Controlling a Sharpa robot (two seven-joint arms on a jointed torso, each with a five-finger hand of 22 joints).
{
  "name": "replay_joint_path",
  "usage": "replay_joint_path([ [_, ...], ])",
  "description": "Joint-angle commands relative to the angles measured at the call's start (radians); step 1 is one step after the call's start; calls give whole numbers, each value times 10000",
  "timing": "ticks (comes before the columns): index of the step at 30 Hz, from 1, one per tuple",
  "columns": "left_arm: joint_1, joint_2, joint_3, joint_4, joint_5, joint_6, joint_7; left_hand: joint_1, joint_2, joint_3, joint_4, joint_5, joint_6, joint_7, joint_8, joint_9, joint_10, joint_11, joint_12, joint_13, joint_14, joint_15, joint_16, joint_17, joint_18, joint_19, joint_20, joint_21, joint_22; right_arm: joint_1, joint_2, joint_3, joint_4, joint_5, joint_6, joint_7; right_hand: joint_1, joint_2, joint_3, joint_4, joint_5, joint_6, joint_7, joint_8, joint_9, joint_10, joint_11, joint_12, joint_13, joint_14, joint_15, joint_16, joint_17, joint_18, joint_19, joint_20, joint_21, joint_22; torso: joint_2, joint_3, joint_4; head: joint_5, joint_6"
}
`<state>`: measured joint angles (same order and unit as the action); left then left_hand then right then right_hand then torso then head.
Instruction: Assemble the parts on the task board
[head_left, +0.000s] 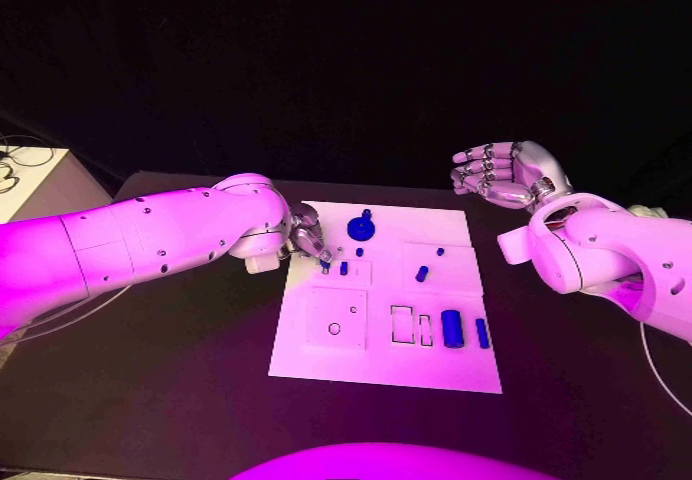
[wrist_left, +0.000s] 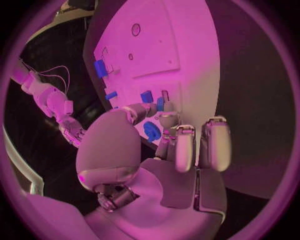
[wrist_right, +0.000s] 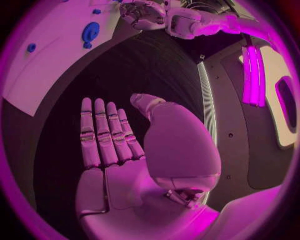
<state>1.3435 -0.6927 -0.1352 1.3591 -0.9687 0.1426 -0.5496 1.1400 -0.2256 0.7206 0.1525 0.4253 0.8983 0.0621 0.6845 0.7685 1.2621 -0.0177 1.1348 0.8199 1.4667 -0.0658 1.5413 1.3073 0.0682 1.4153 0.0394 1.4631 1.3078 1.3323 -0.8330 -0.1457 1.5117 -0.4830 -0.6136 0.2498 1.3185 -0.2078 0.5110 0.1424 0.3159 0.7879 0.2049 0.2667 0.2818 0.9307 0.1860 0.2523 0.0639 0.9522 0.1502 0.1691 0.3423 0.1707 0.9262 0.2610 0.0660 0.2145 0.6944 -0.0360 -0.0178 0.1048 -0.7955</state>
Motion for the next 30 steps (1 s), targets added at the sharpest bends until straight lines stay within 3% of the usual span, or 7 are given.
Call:
replay_joint_path([
  [1, -5, 20, 2, 8, -202, 298, -33, 31, 84, 1572, -1616, 49, 110, -47, 60, 157, 102, -15, 48, 33, 904, -90, 44, 2193, -157, 65, 0, 43, 445, -8, 10, 3, -9, 263, 213, 403, -59, 19, 16, -54, 50, -22, 434, -67, -12, 52, 50, -59, -11, 87, 5, -69, -9, 134, 5, -3, -24, -8, 1, 1, -8, 18, -35],
  [30, -60, 68, -34, 64, -547, 586, -48, 30, 73, 1577, -1630, 64, 123, -53, 53, 157, 108, -20, 40, 29, 908, -96, 50, 2204, -159, 72, -6, 48, 455, -26, 0, 3, -49, 327, 321, 360, -111, 51, 14, -69, 85, -9, 470, -90, -32, 86, 72, -131, -11, 127, 17, -126, -100, 133, 19, 5, -22, -119, -16, 3, -1, 15, -79],
])
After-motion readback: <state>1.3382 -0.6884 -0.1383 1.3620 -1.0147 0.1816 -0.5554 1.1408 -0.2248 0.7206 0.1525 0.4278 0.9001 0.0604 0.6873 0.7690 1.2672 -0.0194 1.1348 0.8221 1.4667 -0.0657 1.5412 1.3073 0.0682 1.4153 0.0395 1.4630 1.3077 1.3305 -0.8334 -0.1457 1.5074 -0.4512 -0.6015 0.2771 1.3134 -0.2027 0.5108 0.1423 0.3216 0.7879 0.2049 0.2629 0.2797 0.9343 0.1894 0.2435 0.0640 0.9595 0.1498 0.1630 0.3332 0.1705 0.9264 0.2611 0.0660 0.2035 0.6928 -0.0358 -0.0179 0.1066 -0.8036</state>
